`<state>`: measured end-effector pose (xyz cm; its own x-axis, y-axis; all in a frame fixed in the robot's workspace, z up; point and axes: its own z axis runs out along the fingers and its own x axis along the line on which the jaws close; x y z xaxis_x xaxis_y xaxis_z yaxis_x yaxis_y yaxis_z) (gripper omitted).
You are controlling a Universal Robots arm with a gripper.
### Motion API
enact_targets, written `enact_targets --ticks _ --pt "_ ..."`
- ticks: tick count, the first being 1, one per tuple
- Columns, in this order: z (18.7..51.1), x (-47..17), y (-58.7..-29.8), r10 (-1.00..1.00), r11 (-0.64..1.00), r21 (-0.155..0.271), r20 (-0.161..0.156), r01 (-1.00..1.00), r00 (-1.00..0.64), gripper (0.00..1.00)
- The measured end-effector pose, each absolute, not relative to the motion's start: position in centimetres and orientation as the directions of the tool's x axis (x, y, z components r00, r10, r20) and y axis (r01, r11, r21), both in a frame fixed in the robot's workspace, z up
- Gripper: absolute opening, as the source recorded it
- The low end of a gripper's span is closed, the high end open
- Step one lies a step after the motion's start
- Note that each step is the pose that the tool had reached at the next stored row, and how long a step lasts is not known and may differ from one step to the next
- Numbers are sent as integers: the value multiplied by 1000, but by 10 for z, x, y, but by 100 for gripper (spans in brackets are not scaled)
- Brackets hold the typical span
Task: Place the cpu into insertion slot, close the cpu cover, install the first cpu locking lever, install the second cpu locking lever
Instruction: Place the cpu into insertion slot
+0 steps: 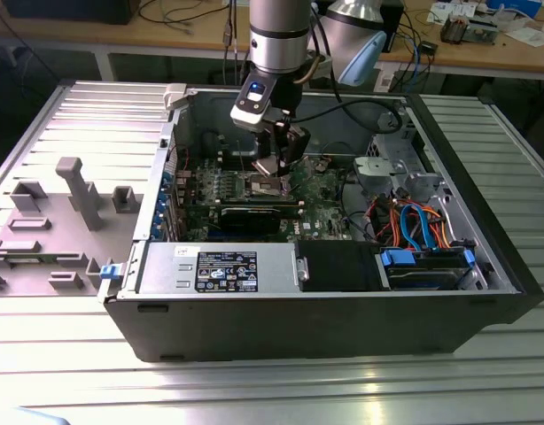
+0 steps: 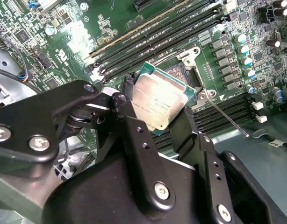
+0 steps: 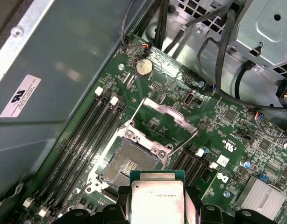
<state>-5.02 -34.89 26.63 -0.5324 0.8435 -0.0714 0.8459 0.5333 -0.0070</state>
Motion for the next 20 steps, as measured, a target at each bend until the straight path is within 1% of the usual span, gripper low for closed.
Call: enact_targets --ticks 20 --pt "266 -50 -349 868 492 -9 -75 871 -491 55"
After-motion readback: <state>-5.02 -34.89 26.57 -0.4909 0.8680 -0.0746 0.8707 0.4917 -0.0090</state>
